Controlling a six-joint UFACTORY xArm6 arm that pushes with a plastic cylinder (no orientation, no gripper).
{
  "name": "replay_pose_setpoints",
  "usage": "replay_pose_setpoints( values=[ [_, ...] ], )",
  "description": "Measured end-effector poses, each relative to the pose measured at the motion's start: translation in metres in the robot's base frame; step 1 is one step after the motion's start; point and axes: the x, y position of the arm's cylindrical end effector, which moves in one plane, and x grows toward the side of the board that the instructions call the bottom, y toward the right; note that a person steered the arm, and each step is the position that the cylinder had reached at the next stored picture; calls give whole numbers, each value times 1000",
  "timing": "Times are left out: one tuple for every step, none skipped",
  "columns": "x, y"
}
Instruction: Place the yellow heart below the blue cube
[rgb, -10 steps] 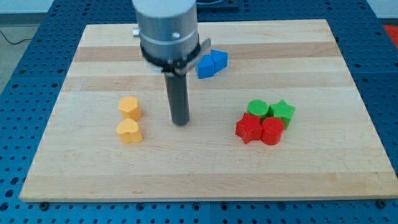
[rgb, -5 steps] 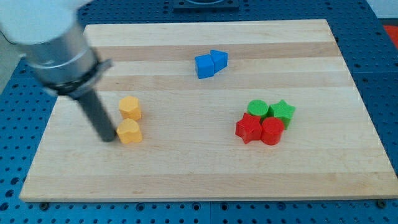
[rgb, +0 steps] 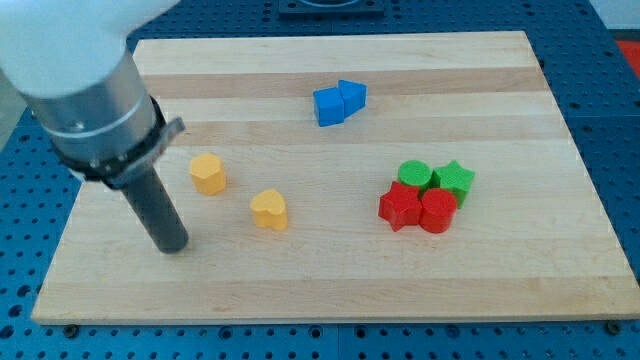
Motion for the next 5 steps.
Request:
replay_pose_setpoints(
  values=[
    [-8,55],
    [-43,101],
    [-81,120],
    [-86,120],
    [-88,128]
  ],
)
